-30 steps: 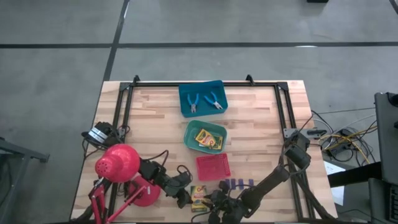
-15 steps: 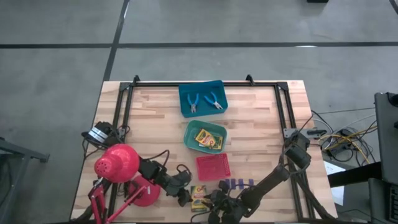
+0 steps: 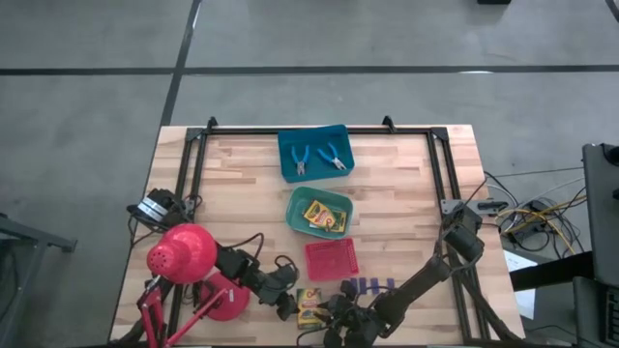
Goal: Pick & Place School Supplies
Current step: Put the yellow crayon box in the green bin
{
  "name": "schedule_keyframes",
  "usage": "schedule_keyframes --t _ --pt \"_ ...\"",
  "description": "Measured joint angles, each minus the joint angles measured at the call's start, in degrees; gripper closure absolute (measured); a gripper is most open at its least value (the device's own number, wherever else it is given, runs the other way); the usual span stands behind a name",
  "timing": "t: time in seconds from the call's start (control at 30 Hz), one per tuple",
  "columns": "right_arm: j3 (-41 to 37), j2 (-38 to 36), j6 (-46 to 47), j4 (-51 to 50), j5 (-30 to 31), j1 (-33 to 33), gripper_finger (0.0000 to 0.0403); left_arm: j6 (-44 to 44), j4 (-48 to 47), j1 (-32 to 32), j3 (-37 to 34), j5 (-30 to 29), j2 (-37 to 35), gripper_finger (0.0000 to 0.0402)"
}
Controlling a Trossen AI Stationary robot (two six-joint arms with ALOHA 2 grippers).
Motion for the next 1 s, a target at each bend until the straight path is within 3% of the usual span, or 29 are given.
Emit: schedule_keyframes --t 1.0 --pt "0.0 -0.1 1.3 -1.8 0.2 0.0 0.0278 5.5 1.1 3.5 0.7 2.3 0.2 0.0225"
